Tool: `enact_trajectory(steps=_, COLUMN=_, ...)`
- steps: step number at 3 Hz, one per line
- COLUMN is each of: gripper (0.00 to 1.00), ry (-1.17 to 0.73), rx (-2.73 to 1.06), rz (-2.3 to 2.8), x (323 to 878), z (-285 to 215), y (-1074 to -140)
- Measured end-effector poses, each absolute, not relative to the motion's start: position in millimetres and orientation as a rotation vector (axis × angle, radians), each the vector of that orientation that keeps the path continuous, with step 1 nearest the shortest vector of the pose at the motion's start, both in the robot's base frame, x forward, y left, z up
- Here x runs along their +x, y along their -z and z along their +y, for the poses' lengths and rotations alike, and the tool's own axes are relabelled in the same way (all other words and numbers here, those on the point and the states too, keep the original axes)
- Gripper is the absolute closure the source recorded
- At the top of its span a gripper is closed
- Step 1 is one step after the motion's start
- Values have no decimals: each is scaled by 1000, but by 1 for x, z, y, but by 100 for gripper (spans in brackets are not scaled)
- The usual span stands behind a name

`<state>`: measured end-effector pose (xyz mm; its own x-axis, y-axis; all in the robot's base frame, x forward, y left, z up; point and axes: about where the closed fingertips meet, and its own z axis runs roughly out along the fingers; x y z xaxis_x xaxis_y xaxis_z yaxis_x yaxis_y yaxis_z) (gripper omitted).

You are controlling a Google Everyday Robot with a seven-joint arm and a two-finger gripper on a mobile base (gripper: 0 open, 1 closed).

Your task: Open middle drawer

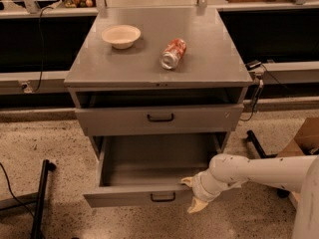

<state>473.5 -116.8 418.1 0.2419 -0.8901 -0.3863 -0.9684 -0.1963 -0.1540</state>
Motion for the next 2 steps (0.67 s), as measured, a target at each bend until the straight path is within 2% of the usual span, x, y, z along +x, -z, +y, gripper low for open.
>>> enact_trajectory(steps=1, gripper=64, ry=-305, rx=-2175, rz=1704, x=468, z=-114, y=-426)
enact_trajectory(steps=2, gripper=69, ry=-325, rx=-2186, rz=1687, x=464, z=-110, y=-436)
